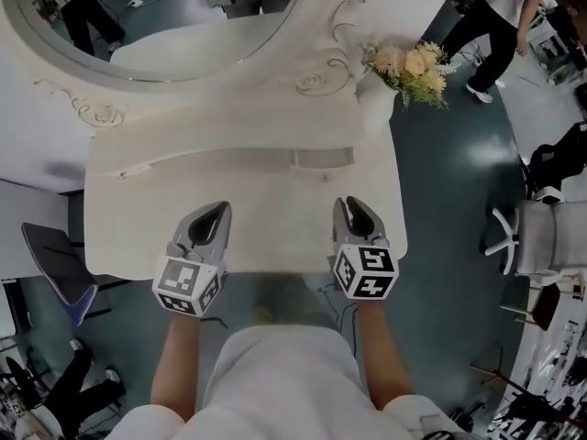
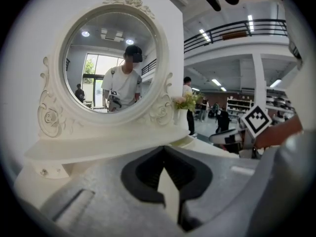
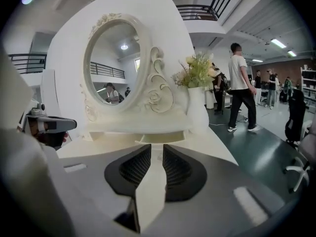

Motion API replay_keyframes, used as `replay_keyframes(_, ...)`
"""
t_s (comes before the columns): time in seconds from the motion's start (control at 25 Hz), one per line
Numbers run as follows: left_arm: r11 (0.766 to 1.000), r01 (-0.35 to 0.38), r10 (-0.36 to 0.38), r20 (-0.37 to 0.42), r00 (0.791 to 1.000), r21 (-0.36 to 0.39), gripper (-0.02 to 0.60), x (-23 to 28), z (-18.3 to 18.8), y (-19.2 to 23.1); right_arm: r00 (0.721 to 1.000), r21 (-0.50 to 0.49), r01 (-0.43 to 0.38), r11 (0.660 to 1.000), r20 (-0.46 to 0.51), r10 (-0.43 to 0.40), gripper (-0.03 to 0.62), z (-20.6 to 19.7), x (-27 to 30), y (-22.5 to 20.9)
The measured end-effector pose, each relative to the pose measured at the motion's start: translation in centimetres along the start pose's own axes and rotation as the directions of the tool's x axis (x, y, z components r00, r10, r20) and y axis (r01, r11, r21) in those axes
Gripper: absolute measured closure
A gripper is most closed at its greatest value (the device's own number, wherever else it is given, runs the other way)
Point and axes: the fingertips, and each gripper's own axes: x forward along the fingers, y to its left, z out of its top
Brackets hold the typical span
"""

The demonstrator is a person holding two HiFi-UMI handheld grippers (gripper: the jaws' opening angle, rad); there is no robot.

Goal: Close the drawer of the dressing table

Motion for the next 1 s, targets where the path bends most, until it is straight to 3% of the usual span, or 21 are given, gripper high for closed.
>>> replay_keyframes(0.6,0.999,-0.022,0.018,-0.094,0.995,-0.040,0.583,7.6,-2.7,0.9,0.993,-0.013,-0.065,0.998,-0.104,0.063,0.534,-2.4,8.8,-2.3)
replay_keyframes(1.0,0.999,-0.013,0.006,-0.132,0.991,-0.049,0.583,9.5,-3.5,0.8,0.990,-0.048,-0.065,0.997,-0.131,0.059,0.511,-3.7,10.6,-2.1)
